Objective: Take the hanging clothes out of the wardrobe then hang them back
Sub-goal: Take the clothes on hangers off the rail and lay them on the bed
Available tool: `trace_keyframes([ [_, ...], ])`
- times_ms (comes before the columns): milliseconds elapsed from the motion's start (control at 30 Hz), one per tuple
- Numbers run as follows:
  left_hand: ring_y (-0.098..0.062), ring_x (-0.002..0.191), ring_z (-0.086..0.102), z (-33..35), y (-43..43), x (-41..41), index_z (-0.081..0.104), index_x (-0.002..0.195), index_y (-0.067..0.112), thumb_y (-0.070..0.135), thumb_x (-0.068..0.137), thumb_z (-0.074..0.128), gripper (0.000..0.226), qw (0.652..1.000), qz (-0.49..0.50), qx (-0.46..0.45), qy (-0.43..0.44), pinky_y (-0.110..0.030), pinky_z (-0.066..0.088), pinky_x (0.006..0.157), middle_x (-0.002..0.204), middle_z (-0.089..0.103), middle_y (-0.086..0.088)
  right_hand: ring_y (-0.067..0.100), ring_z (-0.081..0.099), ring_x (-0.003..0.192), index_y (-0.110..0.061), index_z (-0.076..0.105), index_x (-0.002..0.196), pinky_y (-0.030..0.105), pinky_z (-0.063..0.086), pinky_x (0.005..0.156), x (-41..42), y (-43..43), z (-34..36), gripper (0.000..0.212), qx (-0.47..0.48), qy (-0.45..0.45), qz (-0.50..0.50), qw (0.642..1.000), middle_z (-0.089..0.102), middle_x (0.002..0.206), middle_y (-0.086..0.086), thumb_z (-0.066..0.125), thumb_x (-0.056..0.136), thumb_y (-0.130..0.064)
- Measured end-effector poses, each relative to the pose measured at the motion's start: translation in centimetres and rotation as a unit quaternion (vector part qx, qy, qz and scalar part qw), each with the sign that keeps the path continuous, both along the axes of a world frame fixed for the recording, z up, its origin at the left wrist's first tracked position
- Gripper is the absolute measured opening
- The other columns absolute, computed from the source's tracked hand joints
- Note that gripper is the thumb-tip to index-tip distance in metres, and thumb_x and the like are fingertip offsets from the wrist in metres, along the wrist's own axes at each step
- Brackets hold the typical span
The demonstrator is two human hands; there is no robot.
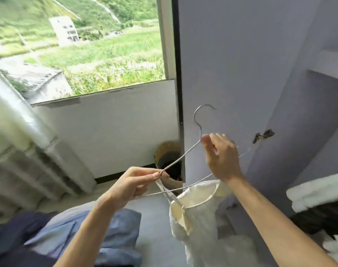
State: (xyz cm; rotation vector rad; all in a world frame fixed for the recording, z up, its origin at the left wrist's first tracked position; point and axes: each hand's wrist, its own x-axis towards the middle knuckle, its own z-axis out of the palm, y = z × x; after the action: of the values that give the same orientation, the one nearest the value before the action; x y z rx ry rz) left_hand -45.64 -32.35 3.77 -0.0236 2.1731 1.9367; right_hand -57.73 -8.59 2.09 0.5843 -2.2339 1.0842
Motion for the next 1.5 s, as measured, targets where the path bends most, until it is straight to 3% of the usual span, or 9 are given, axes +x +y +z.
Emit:
trace_keyframes([
  [200, -0.007, 0.048, 0.039, 6.5, -7.9, 6.2, 0.079, 0.096, 0.021, 0.041, 0.072, 0.079, 0.031, 0.935, 0.292, -0.128, 0.152, -0.019, 0.033, 0.048, 0.060, 0.055, 0.003, 0.019, 0.044, 0.065, -0.024, 0.036, 0.061, 0.034, 0.034, 0.068, 4.0, -11.4, 9.5, 0.055, -0.018, 0.032, 0.077, 0.996, 0.043, 0.060, -0.008, 0.035, 0.090, -0.072],
  [300, -0.006, 0.097, 0.061, 7.1, -10.7, 8.9, 0.051, 0.139, 0.034, 0.057, 0.083, 0.069, 0.064, 0.863, 0.433, -0.138, 0.219, -0.020, 0.045, 0.080, 0.112, 0.063, 0.003, 0.019, 0.045, 0.064, -0.021, 0.036, 0.059, 0.031, 0.029, 0.065, 6.4, -14.7, 13.4, 0.062, 0.005, 0.032, 0.082, 0.996, 0.040, 0.057, -0.009, 0.044, 0.086, -0.077],
  [400, -0.023, 0.130, 0.050, 4.0, -10.5, 10.7, 0.025, 0.153, 0.036, 0.084, 0.075, 0.042, 0.093, 0.843, 0.504, 0.026, 0.187, -0.040, 0.038, 0.108, 0.143, 0.049, -0.003, 0.019, 0.054, 0.064, -0.016, 0.047, 0.062, 0.029, 0.030, 0.057, 7.7, -16.4, 16.3, 0.066, -0.001, -0.007, 0.064, 0.998, 0.050, 0.058, -0.007, 0.047, 0.085, -0.078],
  [600, -0.005, 0.140, 0.028, -3.2, -4.8, 11.3, 0.014, 0.157, 0.030, 0.100, 0.061, 0.038, 0.122, 0.890, 0.439, 0.047, 0.113, -0.031, 0.025, 0.115, 0.160, 0.024, 0.007, 0.014, 0.051, 0.060, -0.018, 0.043, 0.060, 0.027, 0.032, 0.058, 10.6, -17.7, 21.5, 0.069, -0.062, -0.062, 0.069, 0.994, 0.052, 0.058, -0.007, 0.047, 0.080, -0.084],
  [867, -0.035, 0.115, 0.057, -8.2, -1.9, 8.5, 0.006, 0.146, 0.025, 0.071, 0.065, 0.072, 0.114, 0.888, 0.352, -0.294, -0.038, -0.037, 0.042, 0.083, 0.126, 0.060, -0.008, 0.015, 0.046, 0.056, -0.023, 0.036, 0.054, 0.034, 0.039, 0.065, 10.4, -15.6, 23.5, 0.066, -0.205, -0.168, 0.074, 0.961, 0.039, 0.045, -0.013, 0.054, 0.077, -0.082],
  [1033, -0.039, 0.101, 0.060, -9.7, -4.0, 6.2, 0.013, 0.143, 0.014, 0.028, 0.094, 0.046, 0.060, 0.876, 0.362, -0.305, -0.091, -0.040, 0.045, 0.084, 0.116, 0.062, -0.023, 0.013, 0.044, 0.055, -0.023, 0.035, 0.057, 0.032, 0.035, 0.058, 8.2, -12.8, 22.8, 0.063, -0.226, -0.169, 0.032, 0.959, 0.040, 0.049, -0.011, 0.053, 0.081, -0.079],
  [1233, -0.016, 0.088, 0.056, -6.8, -8.3, 6.8, 0.025, 0.125, 0.011, 0.026, 0.075, 0.061, 0.063, 0.954, 0.245, -0.141, -0.098, -0.026, 0.047, 0.066, 0.118, 0.050, -0.008, 0.023, 0.056, 0.066, -0.019, 0.041, 0.062, 0.034, 0.041, 0.061, 3.3, -8.8, 16.6, 0.063, -0.179, -0.201, -0.088, 0.959, 0.052, 0.059, -0.005, 0.048, 0.083, -0.079],
  [1400, -0.028, 0.113, 0.061, -3.6, -11.1, 10.4, 0.045, 0.127, 0.028, 0.035, 0.052, 0.080, 0.083, 0.960, 0.262, -0.010, -0.097, -0.048, 0.047, 0.099, 0.126, 0.058, -0.009, 0.034, 0.059, 0.075, -0.011, 0.051, 0.067, 0.038, 0.046, 0.070, 3.1, -8.9, 9.3, 0.067, 0.001, -0.173, -0.123, 0.977, 0.062, 0.066, 0.003, 0.047, 0.082, -0.076],
  [1500, -0.017, 0.118, 0.058, -1.6, -10.3, 14.3, 0.049, 0.122, 0.033, 0.055, 0.051, 0.079, 0.081, 0.946, 0.319, -0.016, -0.057, -0.040, 0.044, 0.104, 0.123, 0.061, 0.000, 0.032, 0.056, 0.078, -0.011, 0.055, 0.066, 0.037, 0.044, 0.075, 5.8, -12.1, 5.2, 0.061, 0.062, -0.128, -0.051, 0.988, 0.062, 0.072, 0.005, 0.057, 0.084, -0.070],
])
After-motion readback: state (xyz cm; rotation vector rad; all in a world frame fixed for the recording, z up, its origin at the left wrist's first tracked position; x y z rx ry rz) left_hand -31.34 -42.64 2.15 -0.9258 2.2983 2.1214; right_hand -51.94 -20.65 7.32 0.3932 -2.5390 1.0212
